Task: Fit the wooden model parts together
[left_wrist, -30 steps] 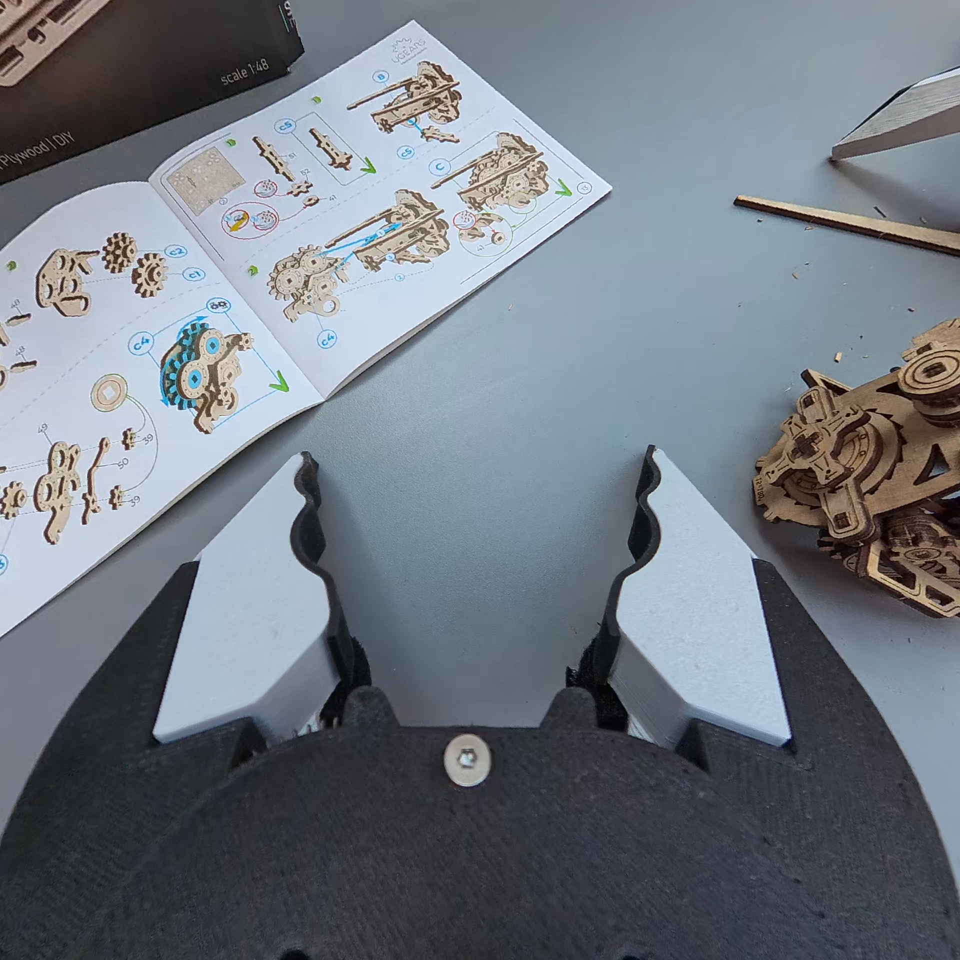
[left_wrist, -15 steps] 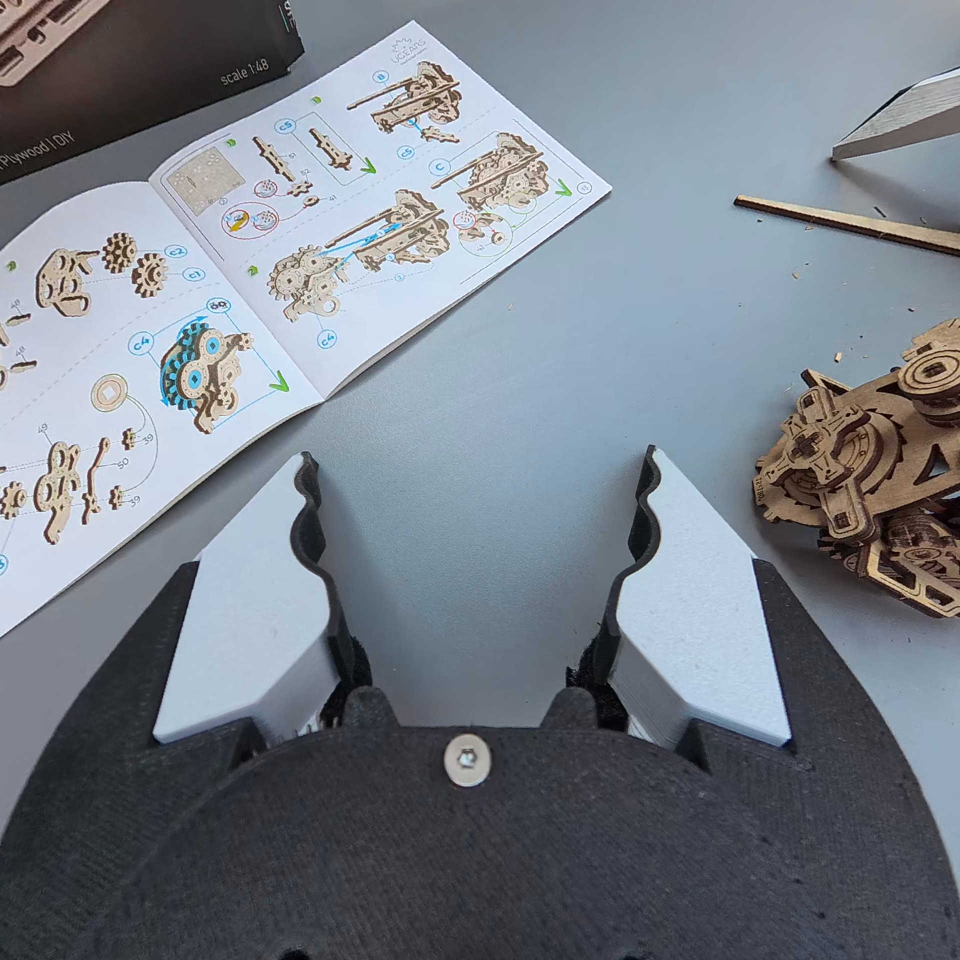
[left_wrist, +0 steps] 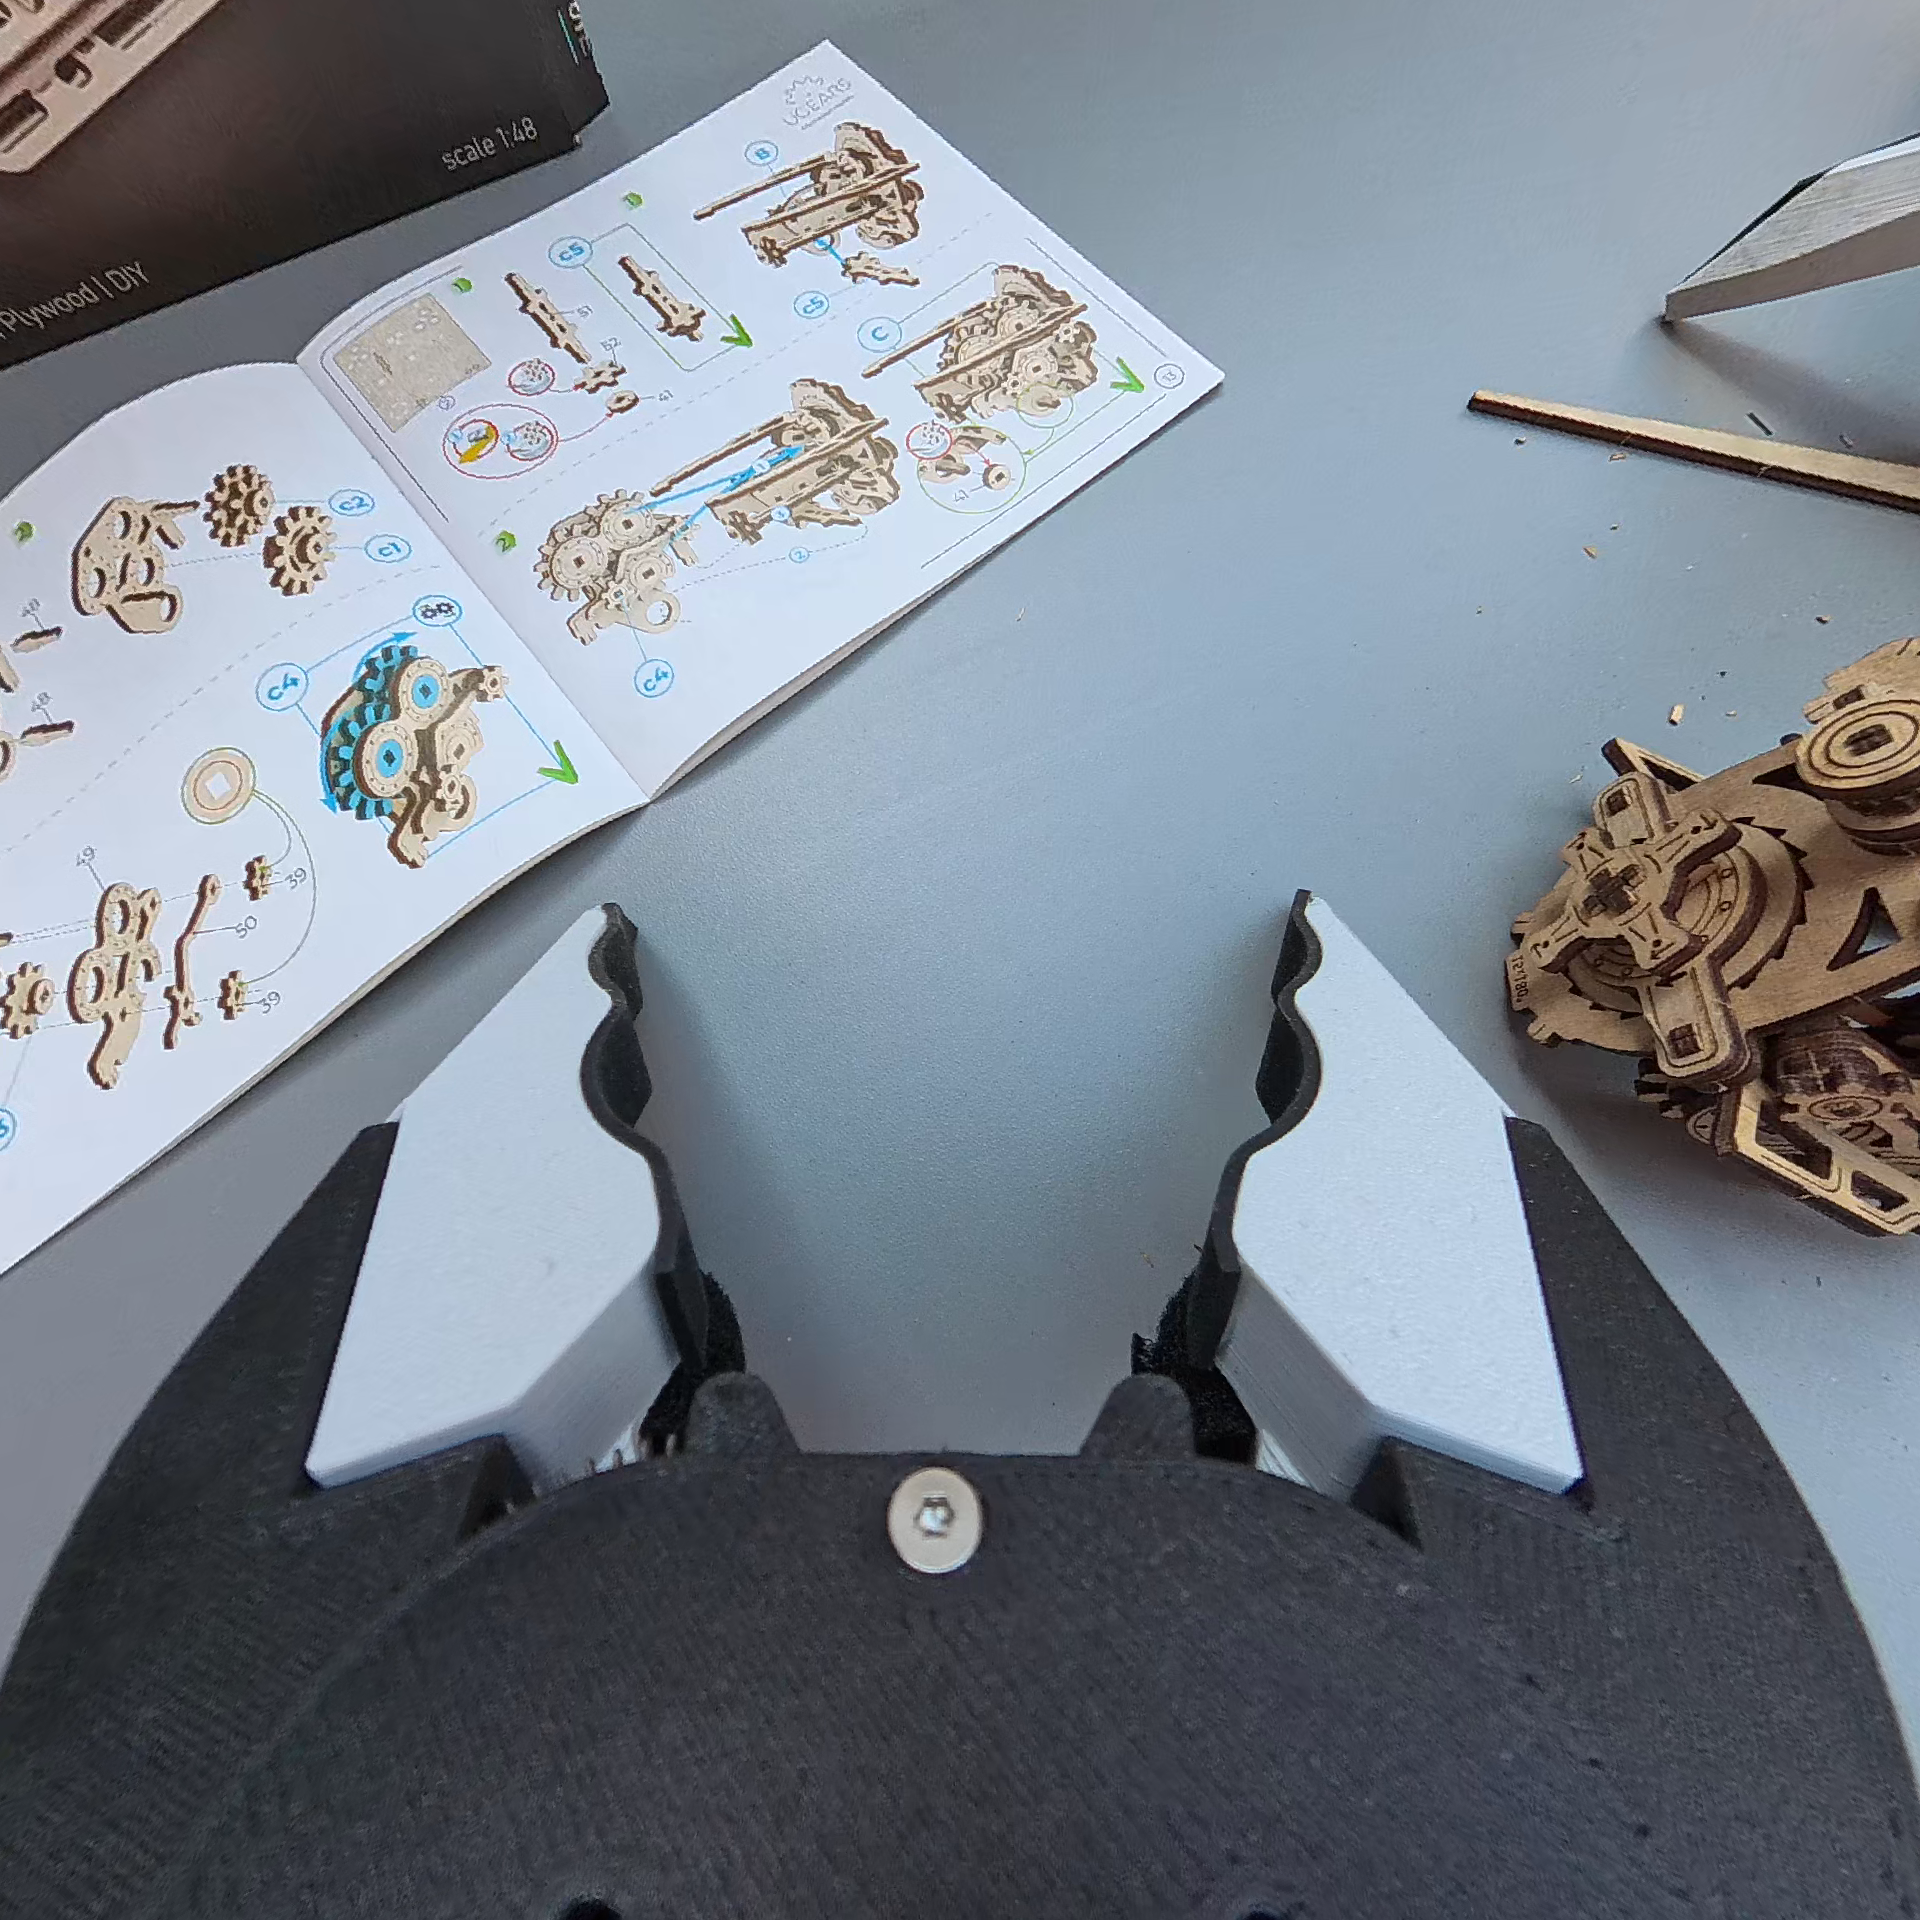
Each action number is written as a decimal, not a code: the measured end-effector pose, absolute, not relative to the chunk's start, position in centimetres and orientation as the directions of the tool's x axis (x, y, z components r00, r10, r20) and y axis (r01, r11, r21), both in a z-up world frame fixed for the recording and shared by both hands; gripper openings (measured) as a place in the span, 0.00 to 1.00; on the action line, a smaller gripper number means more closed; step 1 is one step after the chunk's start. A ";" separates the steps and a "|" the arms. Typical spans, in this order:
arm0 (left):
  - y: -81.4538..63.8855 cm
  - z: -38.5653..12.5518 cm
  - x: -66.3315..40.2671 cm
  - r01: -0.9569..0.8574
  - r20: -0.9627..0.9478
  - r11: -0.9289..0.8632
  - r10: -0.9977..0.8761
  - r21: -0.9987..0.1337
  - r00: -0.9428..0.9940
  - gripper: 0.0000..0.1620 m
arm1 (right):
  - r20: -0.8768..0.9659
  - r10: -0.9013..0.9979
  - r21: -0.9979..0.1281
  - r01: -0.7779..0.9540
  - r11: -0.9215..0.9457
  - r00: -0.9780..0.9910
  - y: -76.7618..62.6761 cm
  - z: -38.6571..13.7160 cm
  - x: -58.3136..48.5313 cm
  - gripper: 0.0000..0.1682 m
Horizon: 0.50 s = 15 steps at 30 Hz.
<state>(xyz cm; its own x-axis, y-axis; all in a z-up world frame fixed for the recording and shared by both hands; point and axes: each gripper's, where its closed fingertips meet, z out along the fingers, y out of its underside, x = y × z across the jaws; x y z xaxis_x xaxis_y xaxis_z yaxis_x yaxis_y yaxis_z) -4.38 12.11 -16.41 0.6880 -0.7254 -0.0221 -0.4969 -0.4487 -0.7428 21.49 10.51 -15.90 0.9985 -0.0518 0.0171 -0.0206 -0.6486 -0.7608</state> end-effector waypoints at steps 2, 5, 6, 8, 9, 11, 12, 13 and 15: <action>12.1 -16.4 -4.4 -0.497 -0.022 -0.449 -0.725 -0.743 0.688 0.74 | 0.017 -0.052 -0.761 -0.021 -0.648 0.999 10.5 -15.9 21.5 0.69; 12.1 -16.4 -4.4 -0.497 -0.022 -0.449 -0.725 -0.743 0.688 0.74 | 0.017 -0.052 -0.761 -0.021 -0.648 0.998 10.5 -15.9 21.5 0.69; 12.1 -16.4 -4.4 -0.497 -0.022 -0.449 -0.725 -0.743 0.688 0.74 | 0.016 -0.053 -0.761 -0.022 -0.648 0.998 10.5 -15.9 21.5 0.69; 12.1 -16.4 -4.4 -0.497 -0.022 -0.449 -0.725 -0.743 0.688 0.74 | 0.016 -0.053 -0.761 -0.022 -0.648 0.998 10.5 -15.9 21.5 0.69; 12.1 -16.4 -4.4 -0.497 -0.022 -0.449 -0.725 -0.743 0.688 0.74 | 0.016 -0.053 -0.761 -0.022 -0.648 0.998 10.5 -15.9 21.5 0.69; 12.1 -16.4 -4.4 -0.497 -0.022 -0.449 -0.725 -0.743 0.688 0.74 | 0.015 -0.053 -0.761 -0.022 -0.648 0.998 10.5 -15.9 21.5 0.69; 12.1 -16.4 -4.4 -0.497 -0.022 -0.449 -0.725 -0.743 0.688 0.74 | 0.016 -0.052 -0.761 -0.022 -0.648 0.999 10.5 -15.9 21.5 0.69; 12.1 -16.4 -4.4 -0.497 -0.022 -0.449 -0.725 -0.743 0.688 0.74 | 0.016 -0.052 -0.761 -0.022 -0.648 0.999 10.5 -15.9 21.5 0.69; 12.1 -16.4 -4.4 -0.497 -0.022 -0.449 -0.725 -0.743 0.688 0.74 | 0.019 -0.043 -0.760 -0.013 -0.649 0.999 10.5 -15.9 21.5 0.69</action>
<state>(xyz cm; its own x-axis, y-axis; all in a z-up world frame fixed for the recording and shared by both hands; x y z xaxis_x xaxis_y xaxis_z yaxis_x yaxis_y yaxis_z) -4.39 12.11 -16.41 0.6881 -0.7253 -0.0220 -0.4968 -0.4488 -0.7428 21.55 10.49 -15.91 0.9989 -0.0429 0.0194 -0.0131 -0.6492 -0.7605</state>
